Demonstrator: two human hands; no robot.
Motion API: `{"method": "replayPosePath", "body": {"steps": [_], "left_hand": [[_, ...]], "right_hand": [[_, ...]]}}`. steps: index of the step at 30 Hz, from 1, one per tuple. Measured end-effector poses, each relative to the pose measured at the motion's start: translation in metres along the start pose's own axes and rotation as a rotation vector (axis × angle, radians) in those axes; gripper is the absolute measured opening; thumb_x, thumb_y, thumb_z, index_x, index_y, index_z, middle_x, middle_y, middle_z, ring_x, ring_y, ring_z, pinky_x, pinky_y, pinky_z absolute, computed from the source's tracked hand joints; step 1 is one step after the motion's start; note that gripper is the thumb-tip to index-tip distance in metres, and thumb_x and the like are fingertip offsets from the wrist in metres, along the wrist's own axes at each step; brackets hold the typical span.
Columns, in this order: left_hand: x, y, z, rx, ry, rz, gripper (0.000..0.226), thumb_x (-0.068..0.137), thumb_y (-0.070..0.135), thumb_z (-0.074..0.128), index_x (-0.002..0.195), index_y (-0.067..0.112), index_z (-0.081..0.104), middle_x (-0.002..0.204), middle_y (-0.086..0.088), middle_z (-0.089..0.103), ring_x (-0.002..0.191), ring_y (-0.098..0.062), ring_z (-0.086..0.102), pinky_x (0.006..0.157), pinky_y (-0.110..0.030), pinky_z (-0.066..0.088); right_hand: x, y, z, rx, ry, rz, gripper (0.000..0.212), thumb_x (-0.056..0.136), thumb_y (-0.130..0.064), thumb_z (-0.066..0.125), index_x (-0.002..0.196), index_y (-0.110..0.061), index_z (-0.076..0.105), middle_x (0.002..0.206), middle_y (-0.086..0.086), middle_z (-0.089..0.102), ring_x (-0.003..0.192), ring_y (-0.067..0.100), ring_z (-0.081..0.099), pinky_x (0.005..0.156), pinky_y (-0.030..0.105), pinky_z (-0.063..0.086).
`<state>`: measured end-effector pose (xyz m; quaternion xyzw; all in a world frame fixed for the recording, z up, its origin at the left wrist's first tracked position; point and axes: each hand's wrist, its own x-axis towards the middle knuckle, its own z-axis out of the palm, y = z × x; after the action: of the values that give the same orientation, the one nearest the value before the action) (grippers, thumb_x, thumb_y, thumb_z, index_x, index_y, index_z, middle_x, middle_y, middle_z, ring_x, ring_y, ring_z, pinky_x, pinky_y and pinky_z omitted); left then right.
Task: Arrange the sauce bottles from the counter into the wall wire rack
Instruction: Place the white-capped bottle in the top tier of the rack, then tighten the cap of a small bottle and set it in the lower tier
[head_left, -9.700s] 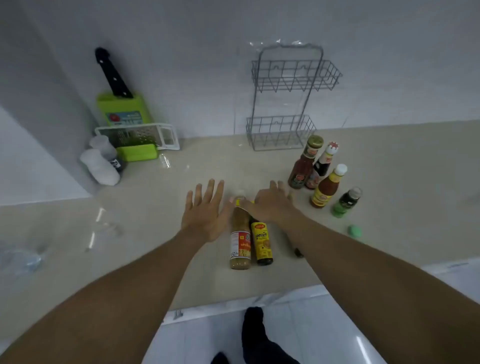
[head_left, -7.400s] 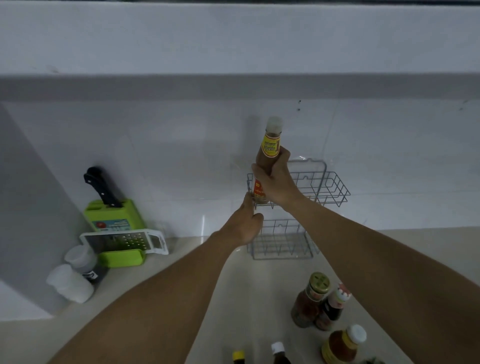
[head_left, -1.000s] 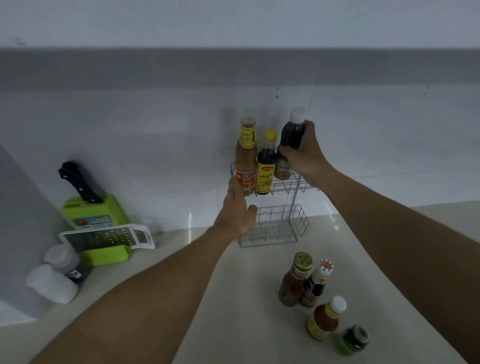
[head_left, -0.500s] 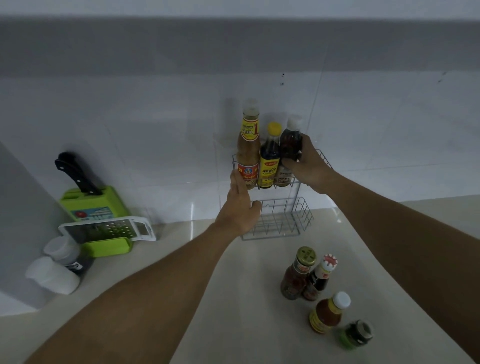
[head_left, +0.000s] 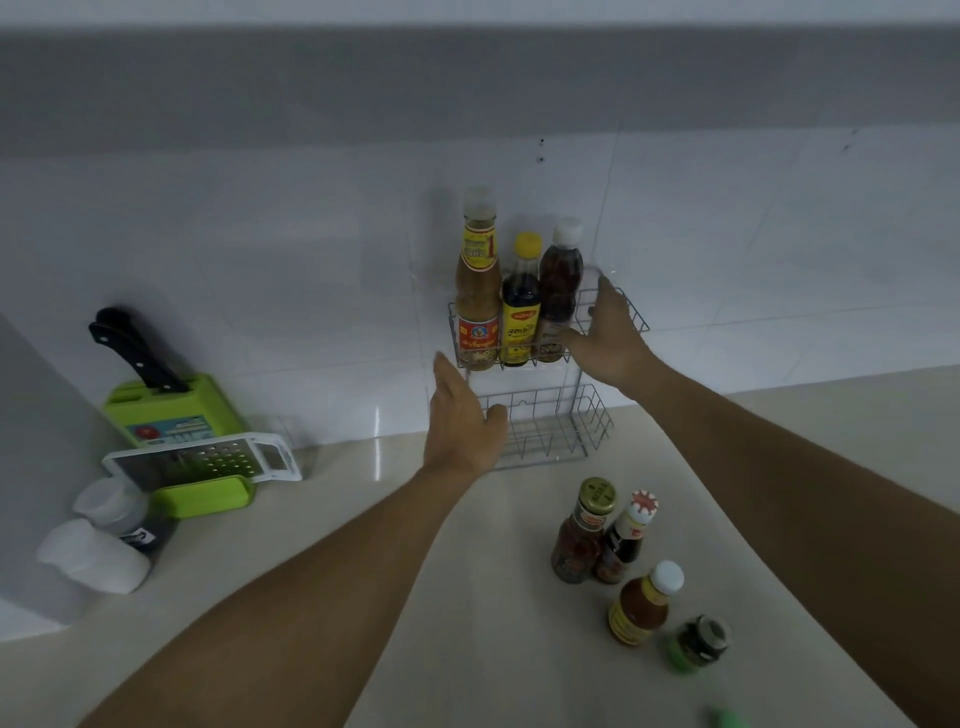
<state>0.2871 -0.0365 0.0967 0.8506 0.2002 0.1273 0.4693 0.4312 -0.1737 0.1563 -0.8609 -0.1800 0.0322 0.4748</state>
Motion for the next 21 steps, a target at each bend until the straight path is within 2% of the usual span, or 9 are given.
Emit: {"method": "replayPosePath", "body": {"steps": [3, 5, 7, 10, 13, 14, 16, 18, 21], "left_hand": [[-0.020, -0.020, 0.020, 0.101, 0.006, 0.007, 0.091, 0.090, 0.021, 0.061, 0.157, 0.014, 0.000, 0.160, -0.002, 0.015, 0.144, -0.027, 0.028, 0.116, -0.037, 0.032], [-0.027, -0.031, 0.026, 0.126, -0.038, 0.018, 0.088, 0.086, 0.023, 0.062, 0.155, 0.018, 0.008, 0.150, 0.001, 0.022, 0.134, -0.028, 0.041, 0.108, -0.039, 0.043], [-0.034, -0.041, 0.035, 0.130, -0.199, -0.006, 0.089, 0.084, 0.024, 0.064, 0.156, 0.019, 0.011, 0.151, 0.002, 0.021, 0.136, -0.027, 0.039, 0.108, -0.039, 0.042], [-0.049, -0.052, 0.061, 0.125, -0.468, -0.049, 0.093, 0.080, 0.023, 0.071, 0.156, 0.019, 0.017, 0.158, 0.000, 0.021, 0.144, -0.020, 0.027, 0.111, -0.028, 0.031], [-0.062, -0.052, 0.086, 0.061, -0.601, -0.031, 0.073, 0.080, 0.016, 0.074, 0.144, 0.017, 0.039, 0.139, 0.004, 0.047, 0.129, -0.016, 0.045, 0.097, -0.015, 0.037], [-0.065, -0.052, 0.093, 0.038, -0.614, -0.026, 0.058, 0.083, 0.015, 0.072, 0.135, 0.016, 0.047, 0.125, 0.006, 0.056, 0.119, -0.015, 0.052, 0.089, -0.012, 0.040], [-0.067, -0.053, 0.105, 0.000, -0.571, 0.001, 0.038, 0.088, 0.017, 0.067, 0.124, 0.014, 0.054, 0.115, 0.001, 0.063, 0.109, -0.018, 0.060, 0.085, -0.022, 0.046], [-0.068, -0.051, 0.110, -0.029, -0.537, 0.046, 0.027, 0.092, 0.014, 0.062, 0.118, 0.011, 0.057, 0.113, -0.004, 0.063, 0.103, -0.015, 0.059, 0.086, -0.028, 0.046], [-0.072, -0.053, 0.108, -0.044, -0.518, 0.075, 0.021, 0.093, 0.014, 0.060, 0.113, 0.014, 0.056, 0.103, 0.001, 0.058, 0.092, -0.007, 0.055, 0.082, -0.026, 0.042]], "right_hand": [[-0.030, 0.010, -0.008, -0.095, 0.068, -0.028, 0.088, 0.079, -0.030, 0.072, 0.149, -0.007, 0.024, 0.147, 0.014, 0.028, 0.137, 0.028, 0.031, 0.115, 0.046, 0.032], [-0.043, 0.008, -0.006, -0.128, 0.008, -0.073, 0.081, 0.081, -0.027, 0.069, 0.148, -0.011, 0.026, 0.141, 0.011, 0.030, 0.130, 0.029, 0.040, 0.109, 0.049, 0.038], [-0.057, 0.007, -0.007, -0.223, -0.134, -0.056, 0.071, 0.080, -0.037, 0.068, 0.142, -0.022, 0.037, 0.130, 0.001, 0.042, 0.116, 0.023, 0.050, 0.105, 0.049, 0.041], [-0.082, 0.018, -0.016, -0.532, -0.439, 0.019, 0.068, 0.072, -0.058, 0.061, 0.133, -0.030, 0.049, 0.124, -0.008, 0.053, 0.107, 0.014, 0.050, 0.105, 0.041, 0.032], [-0.109, 0.027, -0.015, -0.709, -0.658, 0.020, 0.061, 0.072, -0.059, 0.064, 0.125, -0.031, 0.058, 0.122, -0.010, 0.055, 0.108, 0.014, 0.049, 0.099, 0.038, 0.026], [-0.114, 0.033, -0.012, -0.743, -0.667, 0.001, 0.054, 0.073, -0.055, 0.066, 0.120, -0.030, 0.060, 0.120, -0.008, 0.057, 0.109, 0.016, 0.050, 0.099, 0.039, 0.026], [-0.120, 0.044, -0.008, -0.765, -0.626, -0.044, 0.043, 0.077, -0.050, 0.068, 0.114, -0.028, 0.062, 0.115, -0.004, 0.058, 0.107, 0.021, 0.051, 0.098, 0.041, 0.027], [-0.124, 0.050, -0.005, -0.722, -0.571, -0.070, 0.039, 0.079, -0.047, 0.068, 0.111, -0.025, 0.063, 0.113, -0.003, 0.057, 0.106, 0.022, 0.050, 0.096, 0.039, 0.027], [-0.125, 0.048, -0.006, -0.670, -0.538, -0.088, 0.035, 0.078, -0.043, 0.070, 0.107, -0.024, 0.064, 0.109, -0.001, 0.058, 0.103, 0.022, 0.050, 0.097, 0.039, 0.029]]}}
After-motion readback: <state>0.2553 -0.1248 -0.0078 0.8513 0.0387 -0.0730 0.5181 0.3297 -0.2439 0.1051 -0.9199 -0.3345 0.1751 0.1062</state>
